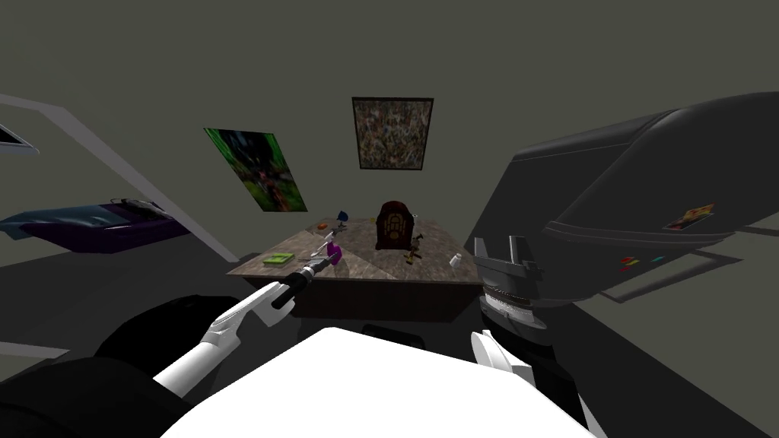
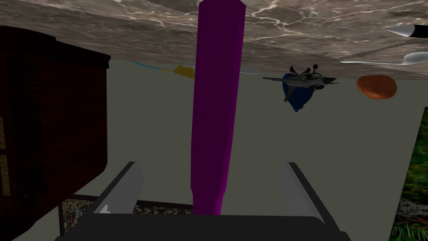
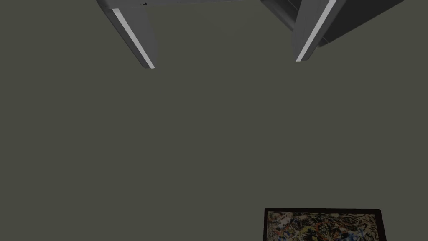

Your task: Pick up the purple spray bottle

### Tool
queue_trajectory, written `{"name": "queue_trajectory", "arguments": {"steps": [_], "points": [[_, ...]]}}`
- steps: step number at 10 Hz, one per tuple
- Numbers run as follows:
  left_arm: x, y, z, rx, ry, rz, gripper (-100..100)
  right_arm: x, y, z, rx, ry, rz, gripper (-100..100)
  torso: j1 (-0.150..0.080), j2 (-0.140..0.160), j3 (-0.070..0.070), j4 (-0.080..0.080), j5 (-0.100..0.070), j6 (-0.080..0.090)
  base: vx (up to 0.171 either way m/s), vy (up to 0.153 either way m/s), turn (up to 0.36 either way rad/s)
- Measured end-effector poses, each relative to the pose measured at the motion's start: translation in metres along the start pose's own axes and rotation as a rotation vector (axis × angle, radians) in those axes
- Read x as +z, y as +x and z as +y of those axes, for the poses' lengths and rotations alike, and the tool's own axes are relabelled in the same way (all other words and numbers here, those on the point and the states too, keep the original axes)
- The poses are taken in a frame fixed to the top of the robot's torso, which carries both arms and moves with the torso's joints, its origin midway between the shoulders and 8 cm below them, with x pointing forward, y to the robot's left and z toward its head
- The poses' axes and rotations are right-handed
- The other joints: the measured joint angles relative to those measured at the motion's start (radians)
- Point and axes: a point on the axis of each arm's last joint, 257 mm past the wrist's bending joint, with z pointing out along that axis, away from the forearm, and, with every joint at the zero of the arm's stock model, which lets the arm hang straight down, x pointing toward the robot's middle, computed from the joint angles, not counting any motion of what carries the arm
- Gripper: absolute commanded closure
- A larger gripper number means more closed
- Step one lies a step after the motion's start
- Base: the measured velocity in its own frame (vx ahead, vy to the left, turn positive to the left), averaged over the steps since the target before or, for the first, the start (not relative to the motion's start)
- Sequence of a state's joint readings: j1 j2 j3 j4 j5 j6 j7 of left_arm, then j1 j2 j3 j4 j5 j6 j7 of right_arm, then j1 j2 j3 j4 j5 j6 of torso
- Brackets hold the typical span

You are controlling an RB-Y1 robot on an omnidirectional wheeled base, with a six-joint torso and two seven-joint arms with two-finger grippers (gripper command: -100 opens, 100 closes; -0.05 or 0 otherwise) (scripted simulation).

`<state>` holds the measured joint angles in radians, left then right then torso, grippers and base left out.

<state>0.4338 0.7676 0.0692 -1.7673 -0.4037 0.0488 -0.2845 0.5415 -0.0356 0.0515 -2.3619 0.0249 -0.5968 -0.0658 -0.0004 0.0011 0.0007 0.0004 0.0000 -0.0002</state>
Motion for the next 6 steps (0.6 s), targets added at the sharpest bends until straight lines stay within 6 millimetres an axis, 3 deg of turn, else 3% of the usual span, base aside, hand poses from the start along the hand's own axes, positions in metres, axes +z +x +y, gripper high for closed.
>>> {"name": "queue_trajectory", "arguments": {"steps": [1, 4, 6], "points": [[0.008, 0.011, -0.006, -0.01, 0.013, 0.01, -100, 0.0, 0.0, 0.0, 0.0, 0.0, 0.0, 0, 0.0, 0.002, 0.001, 0.0, 0.0, -0.001, -0.064, -0.007, 0.087], [0.029, 0.008, -0.006, -0.018, 0.013, 0.005, -100, 0.0, 0.0, 0.0, 0.0, 0.0, 0.0, 0, 0.0, 0.0, 0.0, 0.0, 0.0, 0.0, -0.027, 0.001, 0.04], [0.042, 0.019, -0.021, -0.03, 0.042, 0.019, -100, 0.0, 0.0, 0.0, 0.0, 0.0, 0.0, 0, 0.0, 0.002, 0.001, 0.0, 0.0, 0.0, -0.05, 0.002, 0.045]]}}
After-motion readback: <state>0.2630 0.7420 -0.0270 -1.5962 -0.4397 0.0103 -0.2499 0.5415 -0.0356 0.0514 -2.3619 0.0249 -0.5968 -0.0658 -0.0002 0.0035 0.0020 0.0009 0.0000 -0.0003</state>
